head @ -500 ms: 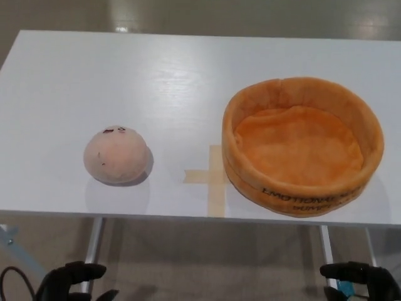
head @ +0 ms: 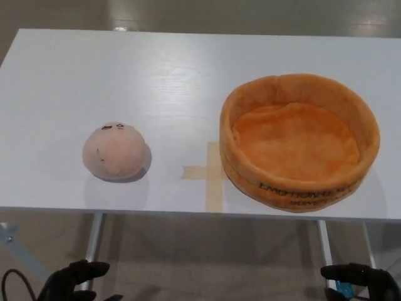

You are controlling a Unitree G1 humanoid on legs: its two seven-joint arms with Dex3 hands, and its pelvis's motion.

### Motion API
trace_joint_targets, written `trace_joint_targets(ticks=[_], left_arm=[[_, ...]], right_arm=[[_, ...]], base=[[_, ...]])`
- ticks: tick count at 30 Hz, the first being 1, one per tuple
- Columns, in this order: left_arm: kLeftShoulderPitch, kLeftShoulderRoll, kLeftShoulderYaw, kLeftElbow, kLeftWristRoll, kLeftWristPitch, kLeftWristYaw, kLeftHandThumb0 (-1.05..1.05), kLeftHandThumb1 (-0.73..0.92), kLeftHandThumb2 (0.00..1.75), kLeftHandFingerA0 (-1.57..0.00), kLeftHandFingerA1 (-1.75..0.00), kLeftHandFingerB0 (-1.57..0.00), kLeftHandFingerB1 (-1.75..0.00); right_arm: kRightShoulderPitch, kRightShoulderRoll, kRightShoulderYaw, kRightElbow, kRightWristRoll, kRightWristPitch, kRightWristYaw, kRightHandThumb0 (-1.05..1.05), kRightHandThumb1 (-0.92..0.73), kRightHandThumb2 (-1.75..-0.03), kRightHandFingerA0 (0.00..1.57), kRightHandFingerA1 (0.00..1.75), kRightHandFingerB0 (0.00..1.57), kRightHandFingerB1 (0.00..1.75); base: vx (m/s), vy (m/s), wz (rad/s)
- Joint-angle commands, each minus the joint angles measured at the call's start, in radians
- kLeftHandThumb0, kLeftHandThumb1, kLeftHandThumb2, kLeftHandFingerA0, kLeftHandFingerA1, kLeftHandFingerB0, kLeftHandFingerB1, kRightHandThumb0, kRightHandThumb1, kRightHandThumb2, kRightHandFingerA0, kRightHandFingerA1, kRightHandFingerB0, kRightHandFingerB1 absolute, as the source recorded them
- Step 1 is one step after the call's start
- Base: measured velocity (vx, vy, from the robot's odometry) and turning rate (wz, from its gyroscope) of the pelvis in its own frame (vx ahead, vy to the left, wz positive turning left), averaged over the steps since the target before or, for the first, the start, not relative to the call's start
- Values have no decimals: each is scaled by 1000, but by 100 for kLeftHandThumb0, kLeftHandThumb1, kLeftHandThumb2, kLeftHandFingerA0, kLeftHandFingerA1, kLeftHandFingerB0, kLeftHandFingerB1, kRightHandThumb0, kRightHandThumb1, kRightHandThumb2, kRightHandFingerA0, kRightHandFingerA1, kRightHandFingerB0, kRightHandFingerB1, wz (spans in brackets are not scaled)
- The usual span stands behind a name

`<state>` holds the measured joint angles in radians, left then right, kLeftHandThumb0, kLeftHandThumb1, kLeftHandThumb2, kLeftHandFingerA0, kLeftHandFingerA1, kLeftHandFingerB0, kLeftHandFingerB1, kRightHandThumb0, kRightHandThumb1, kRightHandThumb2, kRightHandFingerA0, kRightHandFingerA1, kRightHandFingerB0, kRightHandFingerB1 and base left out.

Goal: Use the left hand to pick up the pink round toy on the left and place it inside the orange plate on the desk.

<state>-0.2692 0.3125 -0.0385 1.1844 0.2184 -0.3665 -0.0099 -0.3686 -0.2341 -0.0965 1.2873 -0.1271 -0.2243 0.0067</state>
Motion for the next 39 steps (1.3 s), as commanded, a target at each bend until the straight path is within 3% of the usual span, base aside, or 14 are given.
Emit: trace_joint_targets(ticks=[1, 2, 4, 5, 10, 16, 21, 22, 25, 26, 28, 31, 32, 39], left_arm=[[45, 54, -50, -50, -4, -139, -221, -26, 40, 94, -8, -51, -8, -49], [63, 74, -66, -100, -29, -183, -333, -24, 41, 93, -9, -51, -8, -50], [69, 90, -83, -129, -31, -202, -379, -24, 39, 93, -10, -51, -10, -50], [82, 99, -88, -174, -55, -198, -436, -39, 55, 57, -29, -32, -26, -30], [154, 140, -123, -406, -162, -184, -639, -40, 54, 65, -27, -38, -27, -35], [259, 230, -188, -848, -337, -24, -815, -32, 61, 59, -30, -35, -36, -33], [289, 271, -204, -1022, -394, 64, -839, -32, 60, 59, -30, -36, -38, -34], [292, 283, -210, -1073, -419, 78, -851, -39, 53, 70, -30, -44, -33, -40], [295, 301, -221, -1148, -473, 73, -882, -30, 61, 60, -30, -36, -37, -34], [297, 314, -223, -1192, -494, 62, -887, -41, 54, 72, -30, -43, -31, -40], [302, 339, -223, -1287, -547, 65, -897, -37, 61, 58, -31, -35, -34, -32], [300, 365, -216, -1388, -596, 83, -899, -37, 60, 58, -31, -35, -32, -32], [289, 378, -210, -1440, -638, 98, -909, -42, 56, 69, -24, -41, -25, -37], [255, 409, -173, -1592, -780, 182, -912, -42, 53, 67, -21, -41, -22, -36]], right_arm=[[4, -12, -1, 8, 5, -23, -1, -23, -60, -57, 82, 59, 73, 52], [1, -13, -8, 10, 12, -19, 5, -23, -60, -57, 80, 58, 72, 52], [-1, -15, -3, 11, 6, -17, 1, -23, -61, -57, 80, 57, 72, 51], [-2, -15, -4, 10, 8, -16, 3, -22, -61, -58, 79, 56, 72, 52], [-7, -11, -10, 8, 15, -8, 2, -21, -61, -57, 79, 57, 72, 52], [-6, -10, -6, 10, 10, -14, -1, -22, -60, -57, 81, 57, 72, 52], [-9, -11, -6, 10, 9, -18, -3, -22, -60, -57, 81, 57, 73, 52], [-12, -12, -5, 9, 9, -10, -4, -22, -62, -58, 80, 55, 72, 51], [-14, -12, -9, 9, 13, -7, -1, -21, -62, -58, 80, 58, 72, 52], [-16, -12, -6, 10, 11, -4, 0, -21, -62, -58, 79, 55, 71, 51], [-17, -12, -5, 10, 9, -5, -1, -21, -61, -58, 81, 57, 73, 52], [-21, -10, -7, 11, 11, 0, -4, -23, -60, -57, 82, 56, 73, 52], [-22, -9, -7, 10, 12, 0, -4, -22, -60, -57, 83, 57, 72, 51], [-24, -11, 3, 12, 1, -9, -10, -23, -60, -57, 84, 57, 74, 52]], base=[[0, 0, 0], [0, 0, 0], [0, 0, 0], [0, 0, 0], [0, 0, 0], [0, 0, 0], [0, 0, 0], [0, 0, 0], [0, 0, 0], [0, 0, 0], [0, 0, 0], [0, 0, 0], [0, 0, 0], [0, 0, 0]])
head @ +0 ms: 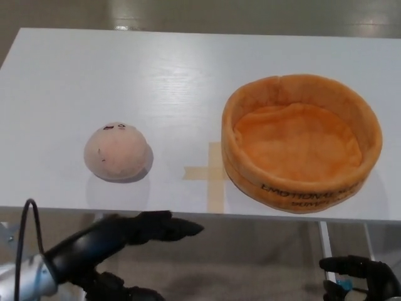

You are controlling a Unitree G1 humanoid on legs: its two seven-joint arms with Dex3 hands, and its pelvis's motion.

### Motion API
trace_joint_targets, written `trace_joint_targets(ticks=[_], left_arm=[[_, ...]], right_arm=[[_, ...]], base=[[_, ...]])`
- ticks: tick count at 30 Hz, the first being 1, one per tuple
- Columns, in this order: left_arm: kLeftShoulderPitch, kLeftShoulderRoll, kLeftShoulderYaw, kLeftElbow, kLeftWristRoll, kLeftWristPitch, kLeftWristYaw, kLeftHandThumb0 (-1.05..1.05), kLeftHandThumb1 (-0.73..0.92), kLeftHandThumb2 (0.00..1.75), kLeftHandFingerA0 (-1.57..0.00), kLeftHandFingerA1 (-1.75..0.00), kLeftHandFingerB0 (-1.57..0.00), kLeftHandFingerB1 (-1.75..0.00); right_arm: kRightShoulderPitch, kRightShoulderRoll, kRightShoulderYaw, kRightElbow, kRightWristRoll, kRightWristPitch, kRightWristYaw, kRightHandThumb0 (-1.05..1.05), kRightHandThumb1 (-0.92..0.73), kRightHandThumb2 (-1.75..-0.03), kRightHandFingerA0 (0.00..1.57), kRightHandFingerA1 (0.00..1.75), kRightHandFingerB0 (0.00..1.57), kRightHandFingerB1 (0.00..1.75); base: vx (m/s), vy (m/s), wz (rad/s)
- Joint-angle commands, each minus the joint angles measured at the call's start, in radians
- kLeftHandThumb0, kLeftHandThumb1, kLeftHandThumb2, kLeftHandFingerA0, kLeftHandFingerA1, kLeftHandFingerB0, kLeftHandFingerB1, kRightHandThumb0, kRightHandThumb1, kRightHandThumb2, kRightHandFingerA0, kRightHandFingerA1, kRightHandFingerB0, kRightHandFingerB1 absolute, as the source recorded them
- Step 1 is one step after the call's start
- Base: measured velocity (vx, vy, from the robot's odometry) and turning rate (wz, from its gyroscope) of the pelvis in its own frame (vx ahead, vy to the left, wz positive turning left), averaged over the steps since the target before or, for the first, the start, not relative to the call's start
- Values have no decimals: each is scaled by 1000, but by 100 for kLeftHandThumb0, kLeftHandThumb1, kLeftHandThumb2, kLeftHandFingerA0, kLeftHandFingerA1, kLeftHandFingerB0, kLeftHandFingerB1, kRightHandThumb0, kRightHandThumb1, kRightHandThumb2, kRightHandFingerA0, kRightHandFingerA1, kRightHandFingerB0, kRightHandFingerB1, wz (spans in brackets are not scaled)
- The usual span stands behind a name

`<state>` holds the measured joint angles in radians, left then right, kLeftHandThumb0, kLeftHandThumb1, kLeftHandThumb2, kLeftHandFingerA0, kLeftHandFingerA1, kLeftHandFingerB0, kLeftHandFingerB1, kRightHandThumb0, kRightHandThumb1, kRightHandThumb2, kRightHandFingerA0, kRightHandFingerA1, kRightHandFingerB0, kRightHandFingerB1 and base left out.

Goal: Use the left hand to pick up the pink round toy on the left and place it inside the orange plate on the desk.

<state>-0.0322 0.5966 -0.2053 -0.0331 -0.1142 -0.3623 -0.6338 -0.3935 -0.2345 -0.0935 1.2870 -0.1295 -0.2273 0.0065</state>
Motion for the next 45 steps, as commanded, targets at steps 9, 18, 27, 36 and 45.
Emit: trace_joint_targets(ticks=[9, 18, 27, 36, 45], left_arm=[[1, 90, 122, -507, -443, 126, -116, -35, 43, 60, -19, -40, -22, -35], [-217, -54, 207, -174, -11, -39, 59, -39, 29, 64, 0, -11, -9, -27], [-389, -22, 130, 197, 359, -132, 278, -39, 30, 63, 0, 0, -4, -14], [-473, 15, 41, 407, 517, -105, 418, -34, 24, 58, 0, 0, 0, -10], [-553, 34, -79, 638, 650, -68, 588, -35, 27, 59, 0, 0, -4, -16]], right_arm=[[-5, -11, -7, 12, 11, 0, -5, -22, -60, -57, 81, 56, 73, 52], [-1, -11, -8, 12, 10, -4, -2, -22, -61, -57, 80, 56, 72, 51], [-7, -10, -5, 13, 6, -1, -8, -23, -60, -57, 81, 55, 73, 51], [-4, -14, -8, 12, 10, -2, 2, -22, -61, -58, 79, 54, 72, 51], [-4, -10, -11, 13, 15, -3, 4, -21, -61, -58, 80, 56, 72, 52]], base=[[0, 0, 0], [0, 0, 0], [0, 0, 0], [0, 0, 0], [0, 0, 0]])
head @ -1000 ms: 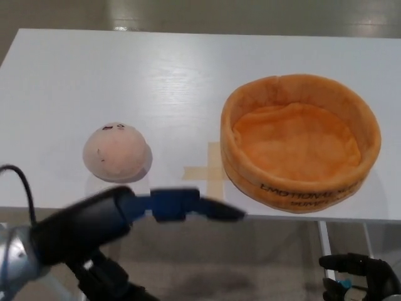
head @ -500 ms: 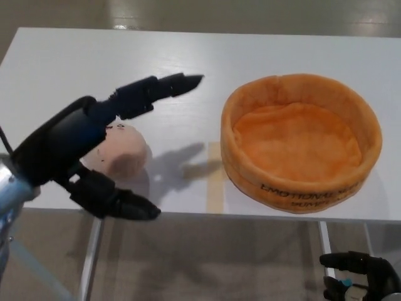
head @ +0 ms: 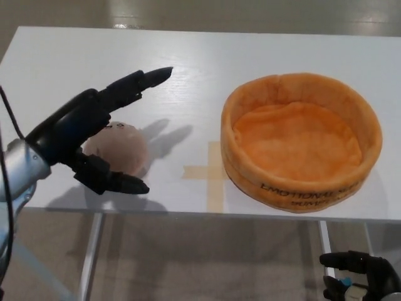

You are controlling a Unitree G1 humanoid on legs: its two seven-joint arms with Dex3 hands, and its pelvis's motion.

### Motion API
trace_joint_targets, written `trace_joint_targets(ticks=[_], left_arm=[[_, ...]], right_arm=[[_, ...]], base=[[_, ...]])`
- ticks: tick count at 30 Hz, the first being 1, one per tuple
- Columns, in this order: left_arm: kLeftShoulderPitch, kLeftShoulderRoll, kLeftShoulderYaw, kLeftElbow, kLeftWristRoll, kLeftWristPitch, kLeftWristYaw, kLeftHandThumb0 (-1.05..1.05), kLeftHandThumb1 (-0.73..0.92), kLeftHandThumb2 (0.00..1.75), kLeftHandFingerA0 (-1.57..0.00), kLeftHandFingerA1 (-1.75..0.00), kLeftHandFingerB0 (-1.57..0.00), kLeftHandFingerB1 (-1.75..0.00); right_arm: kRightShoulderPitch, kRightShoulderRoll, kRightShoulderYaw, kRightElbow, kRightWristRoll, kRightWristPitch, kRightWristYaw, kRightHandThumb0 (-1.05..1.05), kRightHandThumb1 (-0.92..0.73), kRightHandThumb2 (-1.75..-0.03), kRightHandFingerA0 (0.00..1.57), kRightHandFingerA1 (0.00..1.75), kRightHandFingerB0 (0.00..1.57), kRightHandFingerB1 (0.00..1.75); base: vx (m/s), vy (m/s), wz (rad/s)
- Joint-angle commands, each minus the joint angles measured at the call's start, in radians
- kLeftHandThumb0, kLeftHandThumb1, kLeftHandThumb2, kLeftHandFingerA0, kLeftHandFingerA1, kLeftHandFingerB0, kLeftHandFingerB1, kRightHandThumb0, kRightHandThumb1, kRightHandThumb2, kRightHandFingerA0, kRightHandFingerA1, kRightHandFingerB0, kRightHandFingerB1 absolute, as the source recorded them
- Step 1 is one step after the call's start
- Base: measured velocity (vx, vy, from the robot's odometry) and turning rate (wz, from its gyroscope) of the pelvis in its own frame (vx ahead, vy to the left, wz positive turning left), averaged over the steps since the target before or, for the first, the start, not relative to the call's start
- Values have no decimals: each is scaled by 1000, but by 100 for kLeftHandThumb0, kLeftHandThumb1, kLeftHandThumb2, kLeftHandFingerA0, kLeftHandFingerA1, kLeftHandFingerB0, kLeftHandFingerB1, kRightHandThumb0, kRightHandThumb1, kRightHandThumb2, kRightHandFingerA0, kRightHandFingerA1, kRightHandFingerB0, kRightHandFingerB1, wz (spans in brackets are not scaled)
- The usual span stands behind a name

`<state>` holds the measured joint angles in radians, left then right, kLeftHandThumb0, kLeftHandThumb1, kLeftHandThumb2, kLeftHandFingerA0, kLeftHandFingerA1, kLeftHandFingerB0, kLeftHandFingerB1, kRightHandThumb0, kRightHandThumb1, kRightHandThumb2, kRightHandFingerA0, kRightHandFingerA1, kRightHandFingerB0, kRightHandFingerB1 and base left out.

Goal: Use the left hand to pick up the pink round toy on the left and place it inside the orange plate on the desk.

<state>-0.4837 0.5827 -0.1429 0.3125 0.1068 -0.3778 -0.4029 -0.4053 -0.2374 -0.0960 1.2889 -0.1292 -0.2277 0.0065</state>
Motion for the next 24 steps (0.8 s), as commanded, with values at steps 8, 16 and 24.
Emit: trace_joint_targets(ticks=[8, 16, 24], left_arm=[[-169, 36, -237, 473, 477, -27, 457, -40, 28, 64, 0, -12, -4, -25], [-188, 22, -290, 571, 488, -21, 534, -39, 53, 59, -6, -24, -8, -27], [-221, -7, -308, 654, 482, 10, 600, -35, 82, 64, -77, -45, -50, -35]], right_arm=[[3, -11, -5, 9, 11, 7, 4, -20, -62, -58, 78, 54, 71, 51], [1, -9, -9, 11, 14, 6, 0, -21, -60, -57, 81, 57, 72, 52], [2, -10, -13, 12, 16, 2, 4, -21, -61, -57, 81, 56, 73, 52]], base=[[0, 0, 0], [0, 0, 0], [0, 0, 0]])
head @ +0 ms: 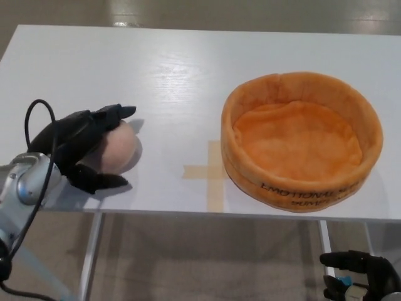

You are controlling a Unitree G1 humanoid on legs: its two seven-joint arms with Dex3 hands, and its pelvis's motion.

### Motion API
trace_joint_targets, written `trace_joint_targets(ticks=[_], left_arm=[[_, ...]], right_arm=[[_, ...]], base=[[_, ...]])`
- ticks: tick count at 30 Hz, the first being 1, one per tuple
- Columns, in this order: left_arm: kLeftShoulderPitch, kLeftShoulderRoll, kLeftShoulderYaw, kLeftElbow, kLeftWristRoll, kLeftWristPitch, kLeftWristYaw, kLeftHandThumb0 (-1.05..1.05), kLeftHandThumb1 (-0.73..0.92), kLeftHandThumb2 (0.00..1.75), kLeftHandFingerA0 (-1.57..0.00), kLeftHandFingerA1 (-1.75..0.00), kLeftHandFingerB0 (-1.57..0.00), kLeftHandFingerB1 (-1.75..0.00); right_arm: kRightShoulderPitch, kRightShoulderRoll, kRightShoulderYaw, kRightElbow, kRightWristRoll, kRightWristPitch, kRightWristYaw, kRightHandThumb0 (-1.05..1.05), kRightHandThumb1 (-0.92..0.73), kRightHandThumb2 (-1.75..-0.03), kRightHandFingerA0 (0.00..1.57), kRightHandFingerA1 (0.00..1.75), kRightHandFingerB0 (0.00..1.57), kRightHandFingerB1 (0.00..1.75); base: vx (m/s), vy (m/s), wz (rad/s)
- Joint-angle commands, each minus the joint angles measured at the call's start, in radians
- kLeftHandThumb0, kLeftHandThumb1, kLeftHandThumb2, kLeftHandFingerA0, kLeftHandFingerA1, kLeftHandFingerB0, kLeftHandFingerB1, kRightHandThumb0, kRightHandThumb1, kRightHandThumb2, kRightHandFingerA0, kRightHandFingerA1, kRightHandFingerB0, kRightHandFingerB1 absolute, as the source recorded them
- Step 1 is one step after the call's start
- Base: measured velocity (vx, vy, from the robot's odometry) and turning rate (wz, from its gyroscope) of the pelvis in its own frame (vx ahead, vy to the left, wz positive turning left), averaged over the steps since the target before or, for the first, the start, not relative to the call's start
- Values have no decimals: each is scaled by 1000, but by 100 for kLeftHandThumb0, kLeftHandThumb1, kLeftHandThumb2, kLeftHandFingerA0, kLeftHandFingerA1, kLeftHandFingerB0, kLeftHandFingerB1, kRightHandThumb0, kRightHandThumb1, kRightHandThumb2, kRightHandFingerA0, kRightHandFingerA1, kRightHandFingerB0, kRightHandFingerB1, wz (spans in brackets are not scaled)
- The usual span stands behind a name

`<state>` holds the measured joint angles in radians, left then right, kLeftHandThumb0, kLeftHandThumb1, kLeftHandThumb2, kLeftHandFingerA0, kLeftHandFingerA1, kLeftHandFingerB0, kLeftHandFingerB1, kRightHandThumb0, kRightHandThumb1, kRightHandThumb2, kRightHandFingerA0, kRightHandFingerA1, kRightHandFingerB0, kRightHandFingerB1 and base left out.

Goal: Use the left hand to pick up the pink round toy on the left and place it inside the orange plate on the desk.

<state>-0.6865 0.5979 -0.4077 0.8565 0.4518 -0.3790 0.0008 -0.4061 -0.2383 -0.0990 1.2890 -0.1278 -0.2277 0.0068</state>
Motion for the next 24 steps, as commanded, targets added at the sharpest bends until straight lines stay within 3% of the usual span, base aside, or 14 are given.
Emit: trace_joint_targets(ticks=[1, 2, 3, 4, 5, 8, 9, 12, 17, 18, 23, 24], left_arm=[[-20, -24, -42, 117, 132, 6, 199, -35, 82, 64, -77, -45, -50, -35], [-26, -29, -31, 126, 114, -7, 196, -26, 84, 66, -87, -73, -66, -41], [-25, -33, -20, 130, 105, -26, 220, -26, 83, 67, -78, -134, -85, -56], [-24, -36, -15, 132, 103, -38, 239, -26, 83, 67, -78, -134, -85, -56], [-21, -41, -4, 136, 97, -58, 271, -26, 81, 68, -77, -156, -83, -63], [-22, -46, 4, 144, 97, -88, 311, -26, 82, 69, -77, -158, -81, -69], [-24, -45, 5, 146, 101, -101, 329, -26, 83, 68, -75, -161, -77, -80], [-26, -43, 7, 138, 107, -116, 352, -25, 83, 66, -74, -165, -75, -83], [-35, -36, 25, 109, 109, -151, 378, -24, 81, 65, -74, -165, -77, -79], [-44, -32, 31, 87, 110, -156, 380, -24, 79, 66, -73, -159, -80, -69], [-67, -23, 54, 0, 118, -161, 369, -24, 79, 67, -72, -151, -77, -78], [-89, -27, 48, -32, 140, -174, 383, -28, 74, 66, -77, -149, -83, -59]], right_arm=[[3, -9, -8, 12, 13, 1, 2, -21, -61, -57, 81, 56, 73, 52], [1, -9, -12, 13, 17, 2, 7, -23, -60, -57, 81, 57, 72, 52], [-1, -9, -13, 13, 18, 3, 8, -23, -60, -57, 82, 57, 72, 52], [-1, -9, -12, 12, 17, 3, 7, -23, -60, -57, 82, 57, 72, 52], [-1, -10, -10, 11, 15, 2, 6, -23, -61, -58, 81, 57, 72, 52], [-3, -10, -9, 11, 13, 1, 8, -23, -61, -57, 80, 57, 71, 52], [-4, -10, -9, 11, 14, 3, 7, -23, -61, -57, 80, 55, 72, 51], [-4, -10, -8, 11, 13, 5, 6, -22, -61, -57, 80, 56, 71, 51], [-5, -12, -6, 10, 11, 3, 6, -23, -61, -58, 82, 56, 71, 51], [-4, -12, -9, 10, 15, 1, 9, -22, -61, -58, 80, 56, 71, 52], [-5, -11, -16, 10, 20, 4, 10, -22, -61, -57, 81, 55, 72, 51], [-8, -9, -20, 11, 24, 8, 9, -22, -60, -57, 82, 57, 72, 51]], base=[[0, 0, 0], [0, 0, 0], [0, 0, 0], [0, 0, 0], [0, 0, 0], [0, 0, 0], [0, 0, 0], [0, 0, 0], [0, 0, 0], [0, 0, 0], [0, 0, 0], [0, 0, 0]])
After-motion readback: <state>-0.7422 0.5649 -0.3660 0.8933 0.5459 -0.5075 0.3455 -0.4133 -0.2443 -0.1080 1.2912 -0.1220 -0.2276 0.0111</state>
